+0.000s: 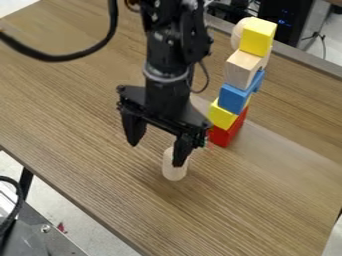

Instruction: Put the cylinder on top of the yellow cube

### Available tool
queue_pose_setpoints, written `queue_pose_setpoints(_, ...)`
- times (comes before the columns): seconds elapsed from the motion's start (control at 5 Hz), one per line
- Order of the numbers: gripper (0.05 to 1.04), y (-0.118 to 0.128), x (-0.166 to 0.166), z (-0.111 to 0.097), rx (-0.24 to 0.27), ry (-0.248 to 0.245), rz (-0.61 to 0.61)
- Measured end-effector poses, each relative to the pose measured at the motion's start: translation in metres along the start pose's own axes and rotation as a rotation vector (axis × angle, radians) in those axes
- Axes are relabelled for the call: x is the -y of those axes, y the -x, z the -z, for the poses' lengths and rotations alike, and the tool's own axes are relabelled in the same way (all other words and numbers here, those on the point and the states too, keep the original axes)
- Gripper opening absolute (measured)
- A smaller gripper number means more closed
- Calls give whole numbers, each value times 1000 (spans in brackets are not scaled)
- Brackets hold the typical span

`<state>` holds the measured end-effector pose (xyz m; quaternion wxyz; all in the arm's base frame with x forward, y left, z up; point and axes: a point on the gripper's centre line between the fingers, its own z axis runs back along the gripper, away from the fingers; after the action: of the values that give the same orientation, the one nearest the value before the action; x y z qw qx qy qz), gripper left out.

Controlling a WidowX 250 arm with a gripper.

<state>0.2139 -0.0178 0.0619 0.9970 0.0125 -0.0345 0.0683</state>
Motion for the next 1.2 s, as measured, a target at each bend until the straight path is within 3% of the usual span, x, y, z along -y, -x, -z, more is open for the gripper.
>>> queue_pose_setpoints(0.8,996,9,6,19,-24,-45,15)
queue_pose_setpoints(1.2,996,1,6,27,-40,-63,22)
